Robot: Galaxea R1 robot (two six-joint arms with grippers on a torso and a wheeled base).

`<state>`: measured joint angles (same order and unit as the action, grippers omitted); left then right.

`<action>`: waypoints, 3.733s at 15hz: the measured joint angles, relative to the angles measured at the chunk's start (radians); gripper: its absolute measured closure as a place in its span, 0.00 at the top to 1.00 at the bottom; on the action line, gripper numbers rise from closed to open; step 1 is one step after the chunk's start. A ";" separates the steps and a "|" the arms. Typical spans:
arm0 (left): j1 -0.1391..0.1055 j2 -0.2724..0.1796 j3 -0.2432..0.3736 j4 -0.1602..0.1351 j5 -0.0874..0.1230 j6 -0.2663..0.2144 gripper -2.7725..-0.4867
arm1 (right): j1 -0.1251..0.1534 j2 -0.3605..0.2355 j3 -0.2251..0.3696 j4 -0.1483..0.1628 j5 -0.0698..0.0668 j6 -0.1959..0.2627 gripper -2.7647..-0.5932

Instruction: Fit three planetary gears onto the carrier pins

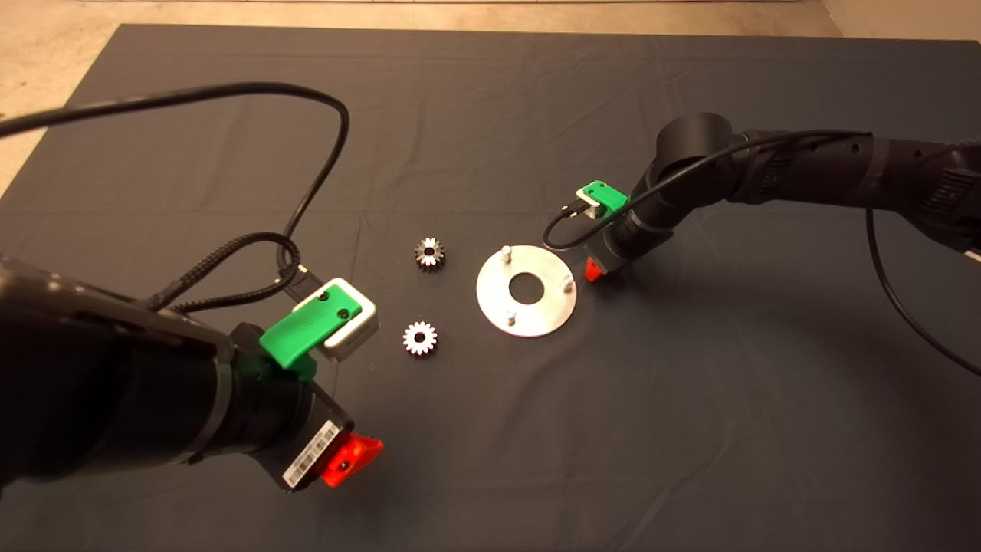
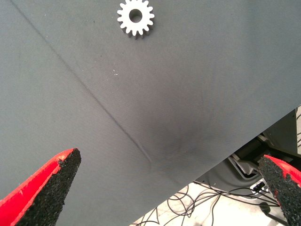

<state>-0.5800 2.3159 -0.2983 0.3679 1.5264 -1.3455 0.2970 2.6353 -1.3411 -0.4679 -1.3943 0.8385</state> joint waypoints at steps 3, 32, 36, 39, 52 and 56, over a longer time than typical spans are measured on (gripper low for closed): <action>0.000 0.000 0.000 0.000 0.000 0.000 1.00 | 0.003 0.002 -0.006 0.000 0.002 0.000 0.37; 0.000 0.000 0.000 0.000 0.000 0.000 1.00 | 0.228 0.064 -0.012 0.221 -0.041 0.000 0.21; 0.000 0.000 0.000 0.000 0.000 0.000 1.00 | 0.232 0.075 0.000 0.293 -0.042 0.000 0.21; 0.000 0.002 0.000 0.000 0.000 0.000 1.00 | 0.233 0.077 0.058 0.327 -0.045 0.000 0.21; 0.000 0.002 0.000 0.000 0.000 0.000 1.00 | 0.196 0.058 0.251 0.307 -0.108 0.004 0.21; 0.000 0.002 0.000 0.000 0.000 0.000 1.00 | 0.170 0.060 0.267 0.258 -0.102 0.004 0.21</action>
<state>-0.5800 2.3183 -0.2983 0.3676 1.5264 -1.3455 0.4670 2.6949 -1.0740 -0.2101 -1.4966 0.8428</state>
